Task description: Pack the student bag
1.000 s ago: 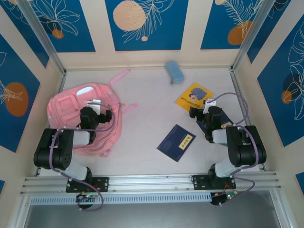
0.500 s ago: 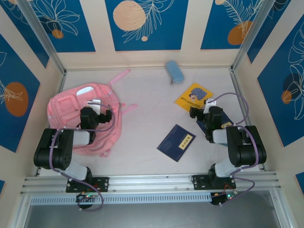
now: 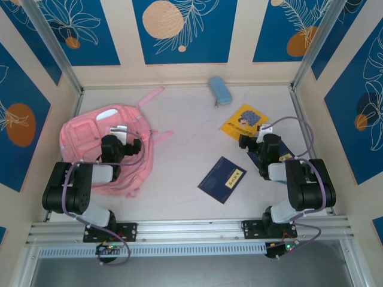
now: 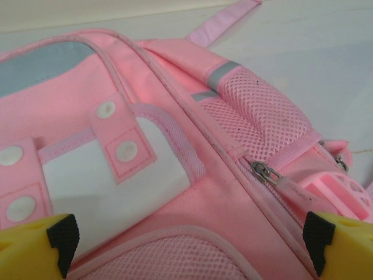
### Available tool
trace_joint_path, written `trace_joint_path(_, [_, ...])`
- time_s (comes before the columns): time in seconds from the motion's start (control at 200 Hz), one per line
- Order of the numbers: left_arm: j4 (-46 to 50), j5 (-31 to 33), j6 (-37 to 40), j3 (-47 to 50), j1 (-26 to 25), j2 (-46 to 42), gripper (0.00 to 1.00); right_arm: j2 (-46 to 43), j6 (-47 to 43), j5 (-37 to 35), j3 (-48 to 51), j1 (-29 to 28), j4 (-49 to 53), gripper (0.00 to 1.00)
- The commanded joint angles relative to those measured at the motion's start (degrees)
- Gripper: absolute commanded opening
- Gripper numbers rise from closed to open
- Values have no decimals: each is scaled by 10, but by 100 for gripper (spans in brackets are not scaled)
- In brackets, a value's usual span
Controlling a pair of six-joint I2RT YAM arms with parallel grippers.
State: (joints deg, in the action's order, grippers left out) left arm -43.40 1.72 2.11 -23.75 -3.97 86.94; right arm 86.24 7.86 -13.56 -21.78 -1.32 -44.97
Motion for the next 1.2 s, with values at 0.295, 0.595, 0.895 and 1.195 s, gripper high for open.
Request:
trace_joint_path(0.295, [341, 28, -121, -124, 1, -178, 100, -218, 111, -60, -70, -26, 295, 99])
trace_joint_path(0.595, [605, 21, -210, -322, 1, -107, 100, -324, 312, -46, -141, -25, 572, 99])
trace_joint_path(0.895, [681, 30, -343, -323, 1, -24, 97, -232, 312, 57, -241, -42, 685, 99])
trace_joint_path(1.195, [688, -33, -330, -334, -10, 71, 85, -159, 323, 67, -244, -108, 650, 99])
